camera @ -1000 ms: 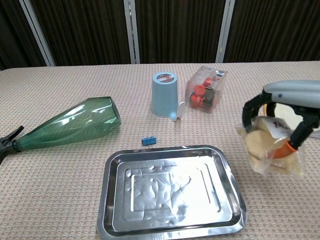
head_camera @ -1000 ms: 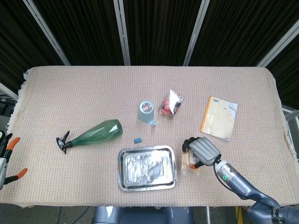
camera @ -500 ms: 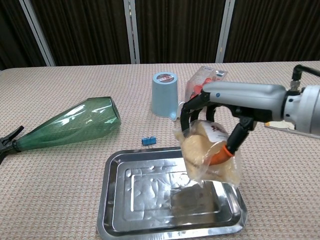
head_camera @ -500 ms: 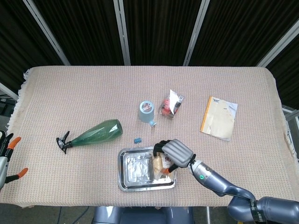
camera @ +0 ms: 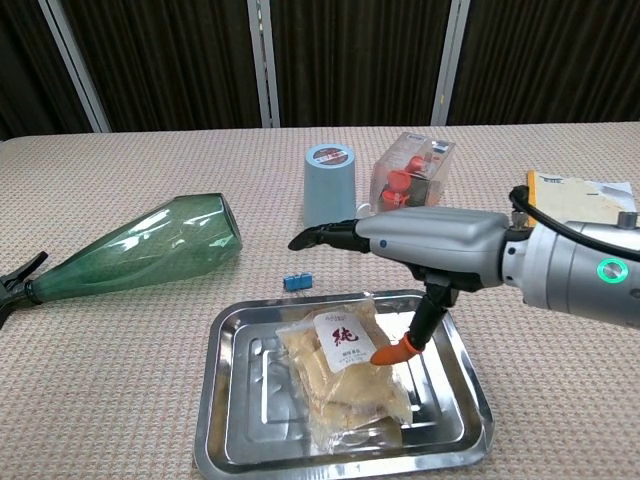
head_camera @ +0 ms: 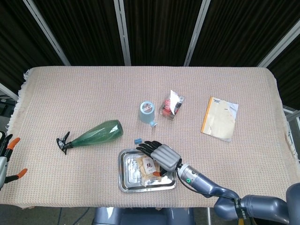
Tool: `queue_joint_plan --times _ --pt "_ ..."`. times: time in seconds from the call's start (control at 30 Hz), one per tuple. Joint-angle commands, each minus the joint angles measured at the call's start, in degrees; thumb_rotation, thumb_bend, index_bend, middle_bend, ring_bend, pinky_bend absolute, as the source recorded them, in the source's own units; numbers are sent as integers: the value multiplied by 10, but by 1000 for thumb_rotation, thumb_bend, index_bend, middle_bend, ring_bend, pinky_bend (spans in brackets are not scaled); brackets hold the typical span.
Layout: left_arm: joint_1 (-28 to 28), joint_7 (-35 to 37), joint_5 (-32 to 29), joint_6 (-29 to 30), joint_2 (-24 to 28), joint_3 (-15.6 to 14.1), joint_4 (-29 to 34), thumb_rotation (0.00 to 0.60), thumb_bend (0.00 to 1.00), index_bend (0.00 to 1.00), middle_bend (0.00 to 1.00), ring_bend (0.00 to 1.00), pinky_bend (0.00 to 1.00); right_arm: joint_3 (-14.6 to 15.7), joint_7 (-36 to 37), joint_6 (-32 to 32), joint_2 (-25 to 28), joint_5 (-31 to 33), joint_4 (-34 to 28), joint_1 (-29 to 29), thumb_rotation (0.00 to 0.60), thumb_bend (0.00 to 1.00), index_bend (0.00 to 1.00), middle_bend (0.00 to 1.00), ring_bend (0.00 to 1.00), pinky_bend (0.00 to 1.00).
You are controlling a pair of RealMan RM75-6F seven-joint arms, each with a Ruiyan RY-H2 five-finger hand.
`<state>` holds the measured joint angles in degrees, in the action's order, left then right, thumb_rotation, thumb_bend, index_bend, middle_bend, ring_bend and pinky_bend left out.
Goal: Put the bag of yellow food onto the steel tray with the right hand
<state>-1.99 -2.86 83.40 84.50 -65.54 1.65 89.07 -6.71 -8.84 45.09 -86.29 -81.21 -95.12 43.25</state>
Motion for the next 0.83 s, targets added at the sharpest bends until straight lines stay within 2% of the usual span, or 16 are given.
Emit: queue_joint_plan --times 0.03,0.23,0.33,0.43,0.6,0.83 --pt "-1 1 0 0 0 0 -1 600 132 109 0 0 0 1 -16 17 24 8 -22 -8 600 136 0 0 0 27" --pt "-3 3 3 3 0 3 -1 600 132 108 0 0 0 13 -46 80 103 3 -68 -48 600 137 7 3 0 57" --pt "-4 2 5 4 0 4 1 600 132 109 0 0 0 20 -59 128 136 3 -77 -79 600 137 97 55 0 89" --pt "-5 -2 6 6 0 5 4 600 131 109 0 0 0 28 -64 187 163 6 -75 -121 600 138 141 90 0 89" --pt "-8 -13 12 11 -1 7 13 600 131 109 1 0 0 38 -58 278 185 15 -52 -186 600 138 144 98 0 90" --pt "-9 -13 20 15 4 5 32 600 130 109 0 0 0 52 -40 390 174 -2 -10 -263 600 137 141 100 0 90"
